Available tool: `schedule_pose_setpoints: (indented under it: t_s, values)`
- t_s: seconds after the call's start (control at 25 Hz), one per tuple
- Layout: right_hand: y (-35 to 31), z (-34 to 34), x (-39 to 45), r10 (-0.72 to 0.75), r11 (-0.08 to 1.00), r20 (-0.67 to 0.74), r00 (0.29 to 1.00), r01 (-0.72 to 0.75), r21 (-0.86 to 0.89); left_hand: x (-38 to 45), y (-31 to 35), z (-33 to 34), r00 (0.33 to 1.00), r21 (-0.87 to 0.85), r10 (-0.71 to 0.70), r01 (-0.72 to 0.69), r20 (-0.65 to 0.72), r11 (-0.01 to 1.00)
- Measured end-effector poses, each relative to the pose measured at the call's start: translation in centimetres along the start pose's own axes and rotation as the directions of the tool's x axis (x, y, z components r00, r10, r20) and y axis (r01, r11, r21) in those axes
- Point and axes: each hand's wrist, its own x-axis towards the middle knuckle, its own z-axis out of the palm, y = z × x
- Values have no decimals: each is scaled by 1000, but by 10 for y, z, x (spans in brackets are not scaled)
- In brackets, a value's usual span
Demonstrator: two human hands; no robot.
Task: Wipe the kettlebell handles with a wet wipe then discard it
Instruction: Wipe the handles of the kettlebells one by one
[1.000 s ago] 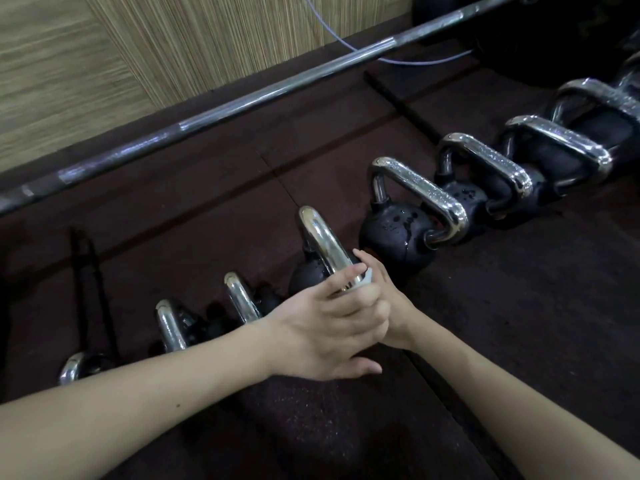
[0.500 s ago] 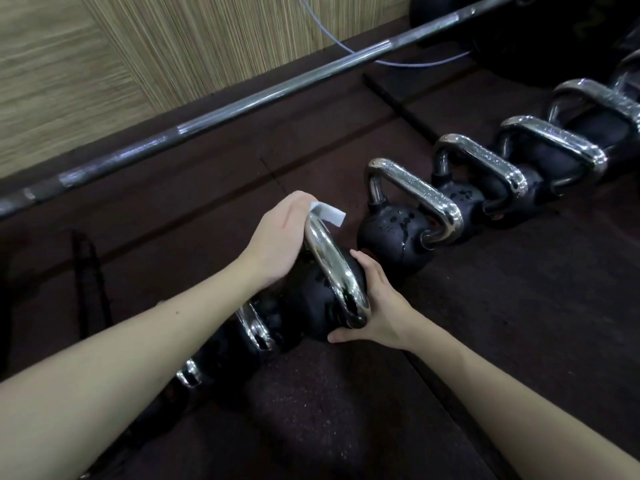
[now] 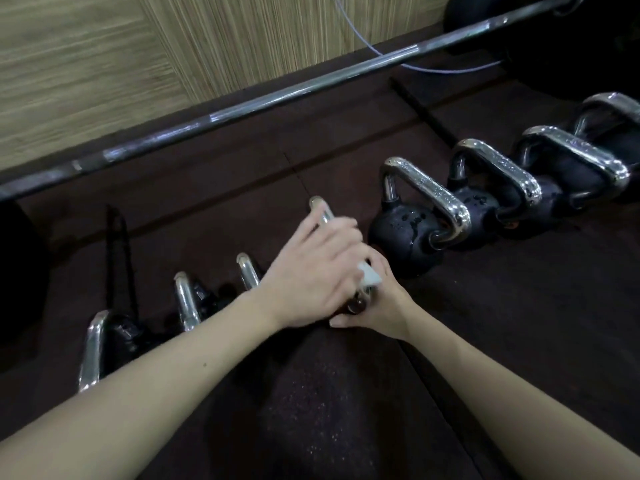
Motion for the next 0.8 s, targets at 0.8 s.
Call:
schedule_pose_setpoints:
  t_s: [0.8]
  values:
    - [1, -1, -1, -25, 1000, -5, 1000, 25, 18, -6, 7, -17, 978, 45, 87, -97, 189, 994]
